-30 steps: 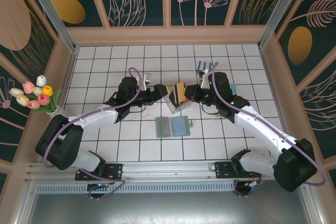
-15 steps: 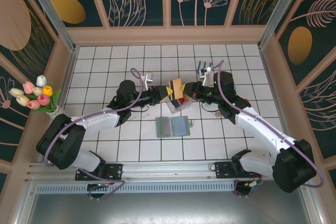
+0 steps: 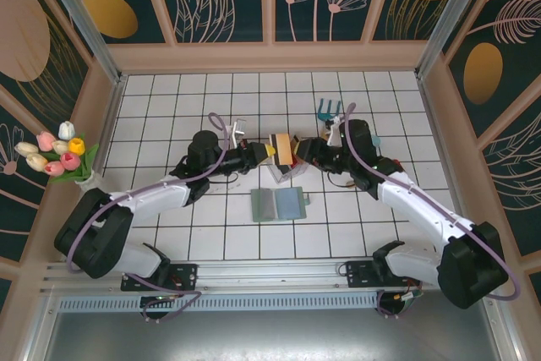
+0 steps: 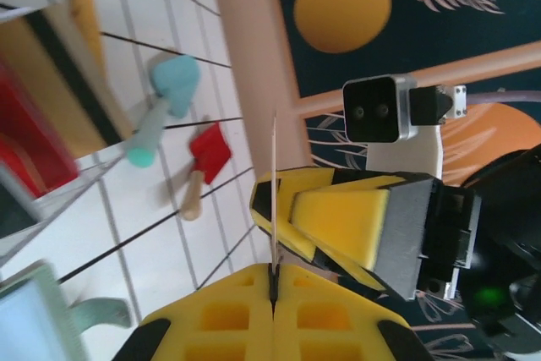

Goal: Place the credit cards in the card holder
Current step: Pick up the credit card from the storage box, then insert the credit card into the card slot.

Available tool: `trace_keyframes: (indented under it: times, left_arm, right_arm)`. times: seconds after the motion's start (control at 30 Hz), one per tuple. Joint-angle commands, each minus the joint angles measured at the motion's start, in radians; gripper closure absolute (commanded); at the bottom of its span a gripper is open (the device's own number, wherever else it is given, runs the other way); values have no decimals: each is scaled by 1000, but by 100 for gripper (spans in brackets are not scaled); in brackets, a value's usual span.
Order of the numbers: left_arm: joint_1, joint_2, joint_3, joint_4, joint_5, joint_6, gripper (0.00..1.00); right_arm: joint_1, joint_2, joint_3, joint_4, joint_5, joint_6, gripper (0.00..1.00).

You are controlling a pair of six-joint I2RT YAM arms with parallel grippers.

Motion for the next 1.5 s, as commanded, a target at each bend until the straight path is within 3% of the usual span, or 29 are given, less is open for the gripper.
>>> trace_keyframes:
  times: [0.0,0.13,0.3,0.53,0.77,0.97,1.17,1.27,1.47]
  left_arm:
    - [-58,-57,-28,-241,-135,98,100]
    - [-142,-64,-81,-295,-232,67,100]
    - [-215,-38,-125,-302,-311,43,100]
    - [-243,11,-182,-213,-316,15,100]
    - [-246,33,-195,-229,-330,36,100]
    - [-246,74,-198,-243,-316,50,100]
    - [-246,8,-195,-360,-364,84,100]
    - [-246,18,-190,-384,-380,94,100]
    - [-246,103,-202,-232,-308,63,100]
  right_arm:
    - [42,46,-38,-213,206,-98,50]
    - [106,98,-58,-258,295,-103,44]
    - [151,165,-79,-208,251,-109,38]
    - [175,219,-92,-180,265,-98,38]
    - [178,268,-120,-145,233,-106,46]
    - [179,318,-121,-131,245,-100,65]
    - [180,343,-116,-132,250,-96,80]
    - [181,336,-121,-130,250,-93,82]
    - [185,346,-130,-113,225,-94,83]
